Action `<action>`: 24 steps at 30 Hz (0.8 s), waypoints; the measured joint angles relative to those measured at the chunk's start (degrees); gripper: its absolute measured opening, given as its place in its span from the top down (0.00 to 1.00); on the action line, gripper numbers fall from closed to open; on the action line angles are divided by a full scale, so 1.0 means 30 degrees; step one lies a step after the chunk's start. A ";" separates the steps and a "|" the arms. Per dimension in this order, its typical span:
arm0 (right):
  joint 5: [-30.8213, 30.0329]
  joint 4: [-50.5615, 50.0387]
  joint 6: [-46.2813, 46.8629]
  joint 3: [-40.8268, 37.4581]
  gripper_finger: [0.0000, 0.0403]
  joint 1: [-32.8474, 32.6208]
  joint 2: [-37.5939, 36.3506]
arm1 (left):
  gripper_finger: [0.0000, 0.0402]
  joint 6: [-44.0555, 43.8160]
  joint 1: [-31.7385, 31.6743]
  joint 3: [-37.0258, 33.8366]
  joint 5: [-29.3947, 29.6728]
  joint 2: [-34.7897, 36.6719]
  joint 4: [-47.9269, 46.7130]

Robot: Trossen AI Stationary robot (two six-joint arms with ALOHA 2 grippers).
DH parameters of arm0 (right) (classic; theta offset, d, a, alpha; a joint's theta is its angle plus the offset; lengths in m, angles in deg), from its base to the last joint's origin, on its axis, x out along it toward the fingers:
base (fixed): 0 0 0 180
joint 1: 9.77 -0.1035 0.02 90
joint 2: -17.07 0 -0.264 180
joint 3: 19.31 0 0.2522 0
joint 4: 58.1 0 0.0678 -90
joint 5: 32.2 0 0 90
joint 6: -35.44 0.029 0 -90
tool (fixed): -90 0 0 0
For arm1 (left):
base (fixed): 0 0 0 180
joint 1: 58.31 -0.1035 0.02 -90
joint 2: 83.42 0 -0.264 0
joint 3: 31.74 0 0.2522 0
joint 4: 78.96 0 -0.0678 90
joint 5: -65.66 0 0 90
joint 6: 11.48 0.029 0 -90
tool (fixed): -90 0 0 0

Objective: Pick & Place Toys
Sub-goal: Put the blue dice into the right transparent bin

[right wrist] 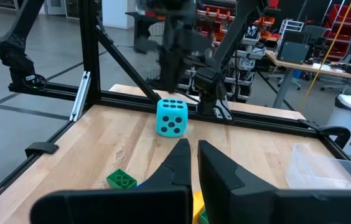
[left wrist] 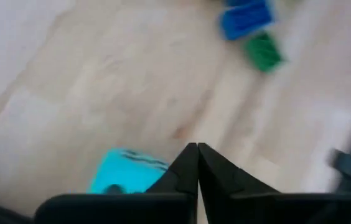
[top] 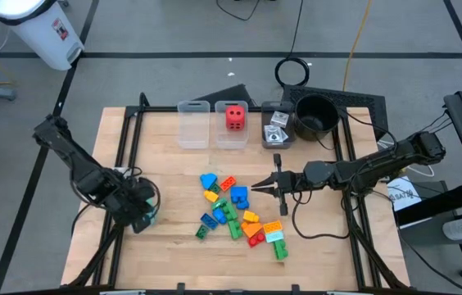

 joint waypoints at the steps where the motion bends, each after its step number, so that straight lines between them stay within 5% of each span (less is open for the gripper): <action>1: 0.0000 0.0013 0.0000 0.0000 0.99 0.0000 0.0000 | 0.98 0.0110 0.0013 0.0318 -0.0464 -0.0078 -0.0030; 5: 0.0000 -0.0002 0.0051 0.0000 0.99 0.0000 0.0000 | 0.99 -0.0794 0.0101 0.0645 -0.3379 -0.0960 -0.1238; 12: 0.0000 -0.0206 0.0058 0.0000 0.99 0.0000 0.0000 | 0.99 -0.4335 0.0254 0.0634 -0.4205 -0.3808 -0.5291; 20: 0.0000 -0.0199 0.0056 0.0000 0.99 0.0000 0.0000 | 0.97 -0.4755 0.0020 -0.0502 -0.7356 -0.6115 -0.0508; 24: 0.0000 -0.0084 0.0012 0.0000 0.99 0.0000 0.0000 | 0.99 -0.2088 -0.0543 -0.0900 -0.4034 -0.7107 -0.0809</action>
